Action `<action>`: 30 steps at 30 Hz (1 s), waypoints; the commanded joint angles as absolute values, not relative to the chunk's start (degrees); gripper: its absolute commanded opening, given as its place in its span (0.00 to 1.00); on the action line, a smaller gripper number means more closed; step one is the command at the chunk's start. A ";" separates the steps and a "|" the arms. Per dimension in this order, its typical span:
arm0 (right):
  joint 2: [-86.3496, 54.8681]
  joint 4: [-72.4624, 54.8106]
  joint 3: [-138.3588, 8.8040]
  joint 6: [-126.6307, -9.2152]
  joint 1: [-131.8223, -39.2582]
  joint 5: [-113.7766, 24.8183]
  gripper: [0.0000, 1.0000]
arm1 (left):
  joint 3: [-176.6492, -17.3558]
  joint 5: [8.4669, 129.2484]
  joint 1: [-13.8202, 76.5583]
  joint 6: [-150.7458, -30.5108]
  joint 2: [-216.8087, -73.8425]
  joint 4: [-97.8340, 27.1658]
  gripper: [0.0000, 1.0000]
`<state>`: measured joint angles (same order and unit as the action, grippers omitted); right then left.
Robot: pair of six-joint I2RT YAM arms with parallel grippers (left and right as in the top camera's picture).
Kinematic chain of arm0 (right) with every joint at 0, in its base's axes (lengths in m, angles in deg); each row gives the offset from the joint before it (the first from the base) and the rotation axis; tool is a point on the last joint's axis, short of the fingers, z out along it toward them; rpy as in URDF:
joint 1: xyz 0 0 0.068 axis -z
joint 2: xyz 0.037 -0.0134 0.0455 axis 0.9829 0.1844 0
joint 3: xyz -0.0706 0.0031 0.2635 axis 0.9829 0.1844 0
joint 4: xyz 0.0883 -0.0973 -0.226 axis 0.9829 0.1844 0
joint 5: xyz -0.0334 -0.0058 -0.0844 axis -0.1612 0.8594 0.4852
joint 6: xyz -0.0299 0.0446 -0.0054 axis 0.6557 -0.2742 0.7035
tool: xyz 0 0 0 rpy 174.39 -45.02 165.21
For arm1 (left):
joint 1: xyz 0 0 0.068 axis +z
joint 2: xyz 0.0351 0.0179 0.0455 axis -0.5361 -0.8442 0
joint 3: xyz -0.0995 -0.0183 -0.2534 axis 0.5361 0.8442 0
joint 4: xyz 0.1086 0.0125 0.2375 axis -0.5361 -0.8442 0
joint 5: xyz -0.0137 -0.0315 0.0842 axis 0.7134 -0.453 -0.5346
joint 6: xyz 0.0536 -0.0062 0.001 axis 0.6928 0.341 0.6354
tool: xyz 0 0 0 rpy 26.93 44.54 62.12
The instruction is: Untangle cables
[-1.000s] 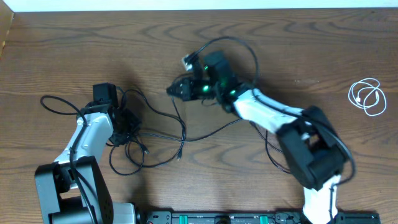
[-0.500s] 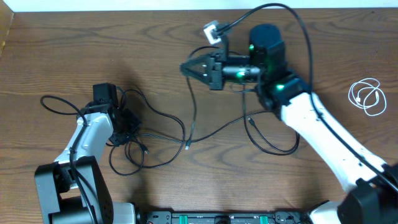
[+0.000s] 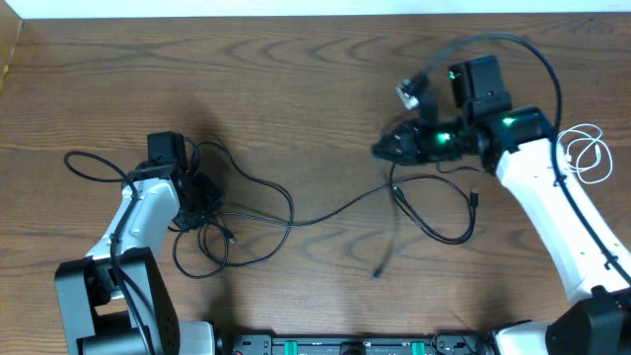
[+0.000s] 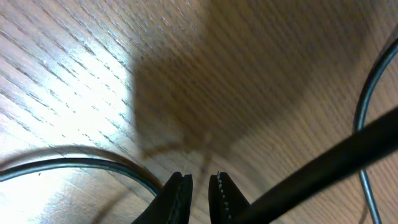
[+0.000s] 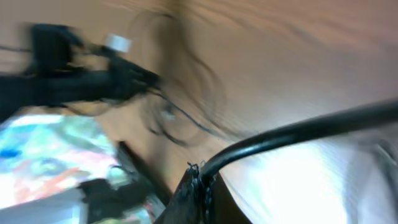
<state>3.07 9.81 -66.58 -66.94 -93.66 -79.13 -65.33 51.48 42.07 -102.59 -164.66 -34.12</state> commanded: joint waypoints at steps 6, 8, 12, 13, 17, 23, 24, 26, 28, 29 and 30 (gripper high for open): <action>1.97 26.72 -66.73 -63.57 -92.59 -54.70 0.01 | -64.59 51.13 42.26 -102.88 -164.33 -34.08 0.17; 1.97 28.98 -66.67 -63.57 -92.61 -52.45 0.01 | -64.59 51.13 42.26 -102.88 -164.33 -34.08 0.17; 1.97 32.25 -65.38 -63.62 -92.59 -48.21 0.01 | -64.59 51.13 42.26 -102.88 -164.33 -34.10 0.17; 1.97 32.63 -64.70 -63.68 -92.59 -47.03 0.01 | -64.59 51.13 42.26 -102.88 -164.33 -34.10 0.17; 2.00 32.56 -60.64 -66.59 -92.52 -40.25 0.01 | -64.59 51.13 42.26 -102.88 -164.33 -34.08 0.17; 2.00 30.55 -54.84 -72.08 -92.52 -32.21 0.05 | -64.59 51.13 42.26 -102.88 -164.33 -34.08 0.17; 2.00 29.98 -53.97 -72.47 -92.55 -31.53 0.05 | -64.59 51.13 42.26 -102.88 -164.33 -34.08 0.17; 2.00 28.78 -52.09 -74.31 -92.52 -29.17 0.06 | -64.59 51.13 42.26 -102.88 -164.33 -34.06 0.17; 2.00 27.36 -50.36 -77.12 -92.52 -25.65 0.01 | -64.59 51.13 42.26 -102.88 -164.33 -34.06 0.17; 2.00 26.75 -49.75 -77.96 -92.52 -24.60 0.01 | -64.59 51.13 42.26 -102.88 -164.33 -34.06 0.16; 2.00 25.78 -48.79 -78.98 -92.52 -23.35 0.01 | -64.59 51.13 42.26 -102.88 -164.33 -34.06 0.17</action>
